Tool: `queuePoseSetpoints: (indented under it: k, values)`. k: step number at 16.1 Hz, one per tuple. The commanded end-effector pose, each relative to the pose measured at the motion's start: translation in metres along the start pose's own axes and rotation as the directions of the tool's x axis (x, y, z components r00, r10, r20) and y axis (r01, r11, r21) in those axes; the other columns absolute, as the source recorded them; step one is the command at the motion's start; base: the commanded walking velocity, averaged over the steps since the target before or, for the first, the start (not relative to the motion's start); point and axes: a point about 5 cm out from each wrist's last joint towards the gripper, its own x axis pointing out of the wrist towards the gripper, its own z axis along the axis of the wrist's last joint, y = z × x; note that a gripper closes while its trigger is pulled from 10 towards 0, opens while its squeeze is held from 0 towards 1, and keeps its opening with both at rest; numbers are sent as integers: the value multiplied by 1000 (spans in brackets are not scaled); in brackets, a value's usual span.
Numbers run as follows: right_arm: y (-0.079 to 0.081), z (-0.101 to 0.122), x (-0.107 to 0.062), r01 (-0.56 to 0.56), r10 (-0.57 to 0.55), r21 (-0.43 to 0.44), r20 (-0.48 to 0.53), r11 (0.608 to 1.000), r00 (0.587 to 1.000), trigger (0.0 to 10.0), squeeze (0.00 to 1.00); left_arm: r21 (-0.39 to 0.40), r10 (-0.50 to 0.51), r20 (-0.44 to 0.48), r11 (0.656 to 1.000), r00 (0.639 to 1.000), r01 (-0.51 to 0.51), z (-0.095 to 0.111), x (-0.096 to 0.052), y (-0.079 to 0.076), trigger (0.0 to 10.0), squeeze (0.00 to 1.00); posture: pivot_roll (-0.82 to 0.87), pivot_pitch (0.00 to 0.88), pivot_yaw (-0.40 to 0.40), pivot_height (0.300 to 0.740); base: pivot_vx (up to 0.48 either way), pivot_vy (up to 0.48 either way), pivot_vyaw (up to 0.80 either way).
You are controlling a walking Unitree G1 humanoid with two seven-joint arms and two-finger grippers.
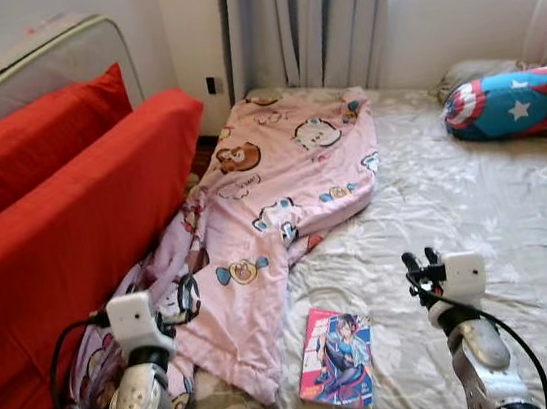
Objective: Clean up the room
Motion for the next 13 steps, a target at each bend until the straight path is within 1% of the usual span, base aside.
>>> queuePoseSetpoints:
  k: [1,2,3,4,5,8,9,11,12,13]
  values:
    - [-1,6,3,4,-5,1,22,1000,1000,10000,0,-3,-7,8,1000,1000,7,4,1,-3,10000,0,-5,0,-88,740,0,0,0]
    - [2,12,6,-5,4,12,48,1000,999,10000,0,1,0,14,1000,1000,0,6,1,0,10000,0,12,0,-93,740,0,0,0]
    - [6,14,7,-12,11,12,61,1000,998,10000,0,7,4,17,1000,1000,-5,8,-3,2,10000,0,19,0,-93,740,0,0,0]
    - [7,14,3,-14,13,8,69,1000,998,10000,0,11,9,14,1000,1000,-9,8,-11,4,10000,0,17,0,-88,740,0,0,0]
    - [7,14,1,-12,13,-1,72,1000,997,10000,0,10,11,9,1000,1000,-11,7,-15,4,10000,0,15,0,-86,740,0,0,0]
    - [4,15,-5,6,-5,-9,81,1000,997,10000,0,8,-7,-2,1000,1000,7,8,-14,-2,10000,0,5,0,-80,740,0,0,0]
    - [4,12,-10,16,-16,-7,75,1000,997,10000,0,6,-7,-5,1000,1000,7,9,-16,-2,10000,0,-10,0,-86,740,0,0,0]
    - [5,5,-16,12,-12,-16,23,1000,1000,10000,0,6,-6,-7,1000,1000,6,10,-17,-3,10000,0,2,0,-99,740,0,0,0]
    - [8,4,-16,-19,19,-18,15,1000,1000,10000,0,-1,1,1,1000,1000,-1,13,-15,-4,10000,0,11,0,-108,720,0,0,0]
    - [9,4,-16,-31,31,-32,8,999,999,10000,0,-5,-3,-5,1000,1000,3,11,-15,-7,10000,0,9,0,-108,705,0,0,0]
